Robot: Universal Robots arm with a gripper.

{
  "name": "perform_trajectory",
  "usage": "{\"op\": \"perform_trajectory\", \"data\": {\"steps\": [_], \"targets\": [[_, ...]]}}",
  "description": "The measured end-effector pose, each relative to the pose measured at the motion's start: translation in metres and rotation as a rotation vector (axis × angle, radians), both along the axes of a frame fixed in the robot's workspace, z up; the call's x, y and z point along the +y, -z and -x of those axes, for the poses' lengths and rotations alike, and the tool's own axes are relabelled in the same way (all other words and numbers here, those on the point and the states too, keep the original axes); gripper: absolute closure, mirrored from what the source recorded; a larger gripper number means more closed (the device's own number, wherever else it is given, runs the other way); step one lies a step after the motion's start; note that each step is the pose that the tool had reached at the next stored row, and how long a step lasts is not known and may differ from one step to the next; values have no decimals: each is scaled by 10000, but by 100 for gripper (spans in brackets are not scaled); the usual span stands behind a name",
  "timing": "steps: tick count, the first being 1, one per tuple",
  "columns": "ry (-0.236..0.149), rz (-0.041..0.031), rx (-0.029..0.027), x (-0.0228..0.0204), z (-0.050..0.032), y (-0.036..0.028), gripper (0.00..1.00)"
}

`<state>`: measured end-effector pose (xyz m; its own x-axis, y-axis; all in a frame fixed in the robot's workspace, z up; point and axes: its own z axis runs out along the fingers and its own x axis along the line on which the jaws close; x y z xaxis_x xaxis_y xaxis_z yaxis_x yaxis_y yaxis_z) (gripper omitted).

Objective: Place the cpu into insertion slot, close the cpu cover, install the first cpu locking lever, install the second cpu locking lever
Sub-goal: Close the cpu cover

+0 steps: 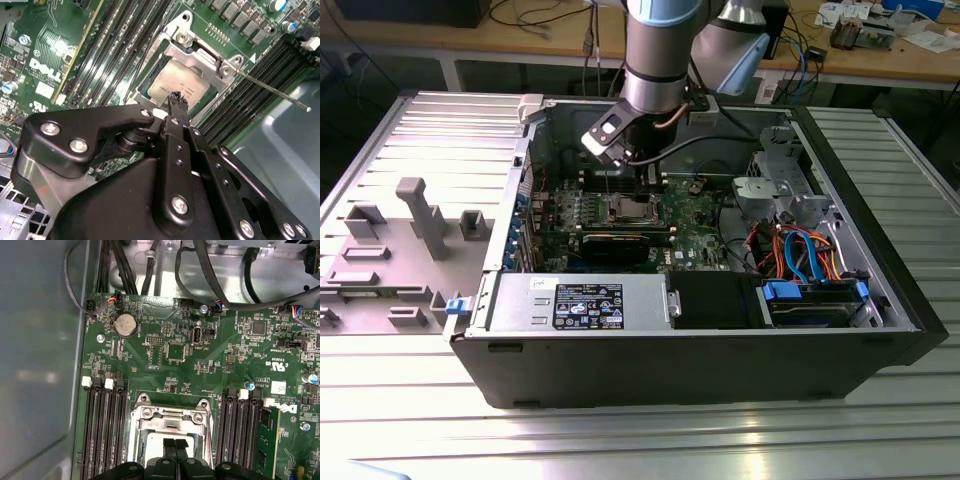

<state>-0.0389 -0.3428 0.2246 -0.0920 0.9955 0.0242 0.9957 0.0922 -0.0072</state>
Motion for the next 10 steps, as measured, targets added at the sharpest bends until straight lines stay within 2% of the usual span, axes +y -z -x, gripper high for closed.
{"op": "perform_trajectory", "data": {"steps": [10], "targets": [[-8, -2, 0, 0, 8, 3, 89]]}}
